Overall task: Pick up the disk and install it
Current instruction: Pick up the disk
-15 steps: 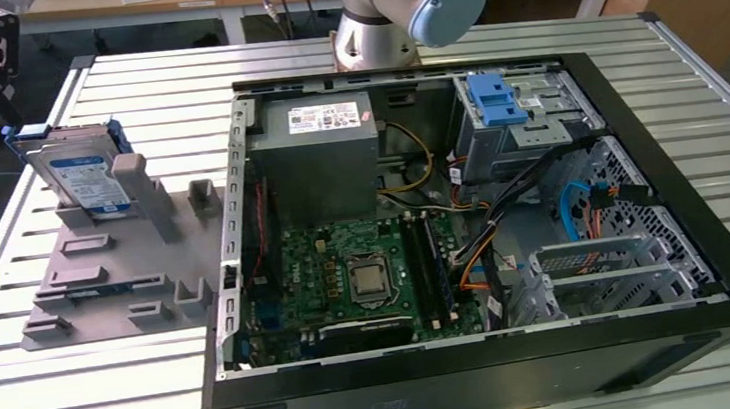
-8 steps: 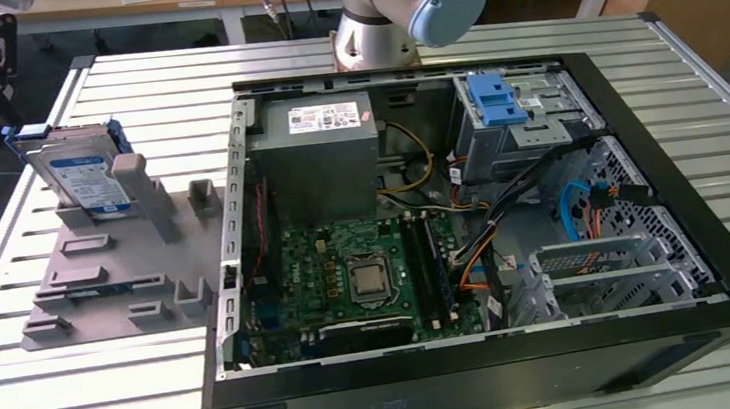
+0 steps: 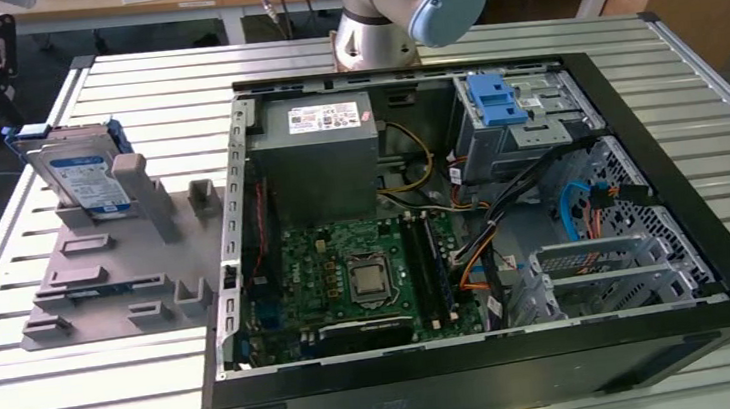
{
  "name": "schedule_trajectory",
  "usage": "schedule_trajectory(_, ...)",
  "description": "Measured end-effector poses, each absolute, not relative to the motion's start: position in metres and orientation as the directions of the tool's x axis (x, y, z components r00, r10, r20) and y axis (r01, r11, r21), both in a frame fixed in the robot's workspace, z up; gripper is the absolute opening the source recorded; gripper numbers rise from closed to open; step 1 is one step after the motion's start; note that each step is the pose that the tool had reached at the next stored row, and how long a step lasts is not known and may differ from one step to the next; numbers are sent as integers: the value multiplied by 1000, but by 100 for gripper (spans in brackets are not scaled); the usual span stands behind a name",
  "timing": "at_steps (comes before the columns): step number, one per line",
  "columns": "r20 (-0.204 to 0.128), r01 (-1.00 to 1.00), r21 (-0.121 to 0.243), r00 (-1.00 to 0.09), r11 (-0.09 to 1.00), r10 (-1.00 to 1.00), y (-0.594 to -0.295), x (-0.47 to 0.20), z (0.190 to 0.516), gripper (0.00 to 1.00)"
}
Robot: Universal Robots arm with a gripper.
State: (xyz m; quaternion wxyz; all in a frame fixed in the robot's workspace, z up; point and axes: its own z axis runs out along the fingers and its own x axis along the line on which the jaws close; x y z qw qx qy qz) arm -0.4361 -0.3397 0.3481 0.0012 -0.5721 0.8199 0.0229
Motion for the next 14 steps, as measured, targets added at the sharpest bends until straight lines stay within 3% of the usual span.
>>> schedule_trajectory(14, -28, -980, 36, -199, 198, -980, -339, -432, 345, 11)
